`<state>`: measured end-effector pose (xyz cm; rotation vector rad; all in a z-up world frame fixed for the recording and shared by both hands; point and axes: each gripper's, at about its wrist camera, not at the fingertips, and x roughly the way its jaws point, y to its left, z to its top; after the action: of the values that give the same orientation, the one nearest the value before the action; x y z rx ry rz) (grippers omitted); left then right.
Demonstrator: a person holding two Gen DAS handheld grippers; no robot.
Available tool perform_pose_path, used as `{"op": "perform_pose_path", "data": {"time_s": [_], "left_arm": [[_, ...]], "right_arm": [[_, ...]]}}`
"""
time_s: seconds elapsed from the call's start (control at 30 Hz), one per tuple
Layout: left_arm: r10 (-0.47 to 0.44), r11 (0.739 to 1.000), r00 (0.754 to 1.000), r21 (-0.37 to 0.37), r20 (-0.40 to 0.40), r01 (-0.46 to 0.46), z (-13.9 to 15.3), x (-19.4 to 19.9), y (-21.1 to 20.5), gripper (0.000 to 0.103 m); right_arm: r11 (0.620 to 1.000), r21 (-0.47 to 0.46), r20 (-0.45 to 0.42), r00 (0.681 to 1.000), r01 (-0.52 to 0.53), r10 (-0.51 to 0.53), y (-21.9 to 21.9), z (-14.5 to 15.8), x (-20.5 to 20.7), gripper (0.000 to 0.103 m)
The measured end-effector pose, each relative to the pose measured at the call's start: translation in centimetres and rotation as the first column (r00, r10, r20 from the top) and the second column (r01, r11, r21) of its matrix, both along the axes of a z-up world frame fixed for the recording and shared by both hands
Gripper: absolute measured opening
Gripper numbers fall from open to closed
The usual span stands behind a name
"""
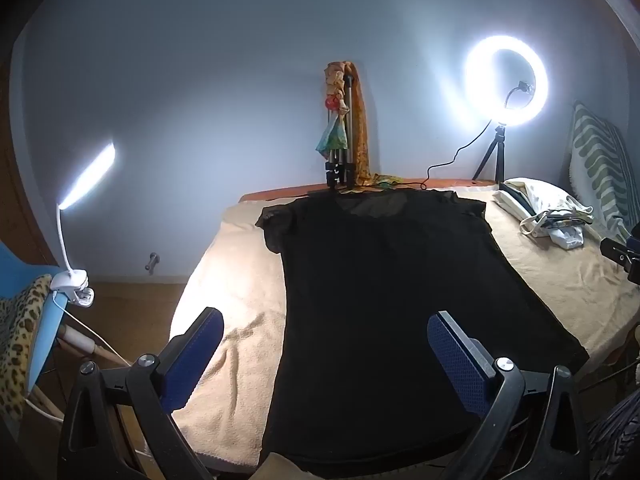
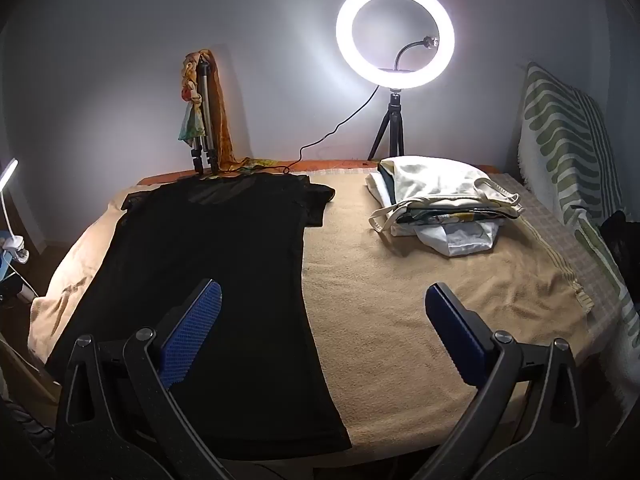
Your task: Fold small clothes
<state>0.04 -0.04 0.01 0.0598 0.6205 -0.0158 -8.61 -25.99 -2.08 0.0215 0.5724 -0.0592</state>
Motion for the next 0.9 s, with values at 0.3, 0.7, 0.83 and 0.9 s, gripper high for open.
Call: {"op": "perform_pose_path", "data": {"time_s": [0.3, 0.7, 0.83, 0.9], "left_arm": [[-0.011, 1.0, 1.0, -0.019, -0.014, 0.011, -0.6, 0.1, 1.5, 0.103], [0.036, 0.999, 0.999, -0.014, -0.031, -0.036, -0.8, 0.6, 2.2, 0.103], [0.04, 0.999, 0.999, -0.012, -0.026, -0.04, -0.8, 0.5, 2.2, 0.103], [0.04, 0.999, 0.999, -0.015, -0.027, -0.04, -0.9, 0.5, 2.3, 0.103]], "right_arm": [[0.999, -0.043, 0.019, 1.0, 0.004, -0.003, 0.6, 0.0, -0.1, 0.103], [1.0, -0.024, 0.01, 1.0, 0.001, -0.001, 0.4, 0.0, 0.0, 0.103], [1.0, -0.017, 0.01, 1.0, 0.004, -0.003, 0.2, 0.1, 0.1, 0.103], [1.0, -0.013, 0.008, 1.0, 0.004, -0.004, 0.1, 0.1, 0.1, 0.103]]}}
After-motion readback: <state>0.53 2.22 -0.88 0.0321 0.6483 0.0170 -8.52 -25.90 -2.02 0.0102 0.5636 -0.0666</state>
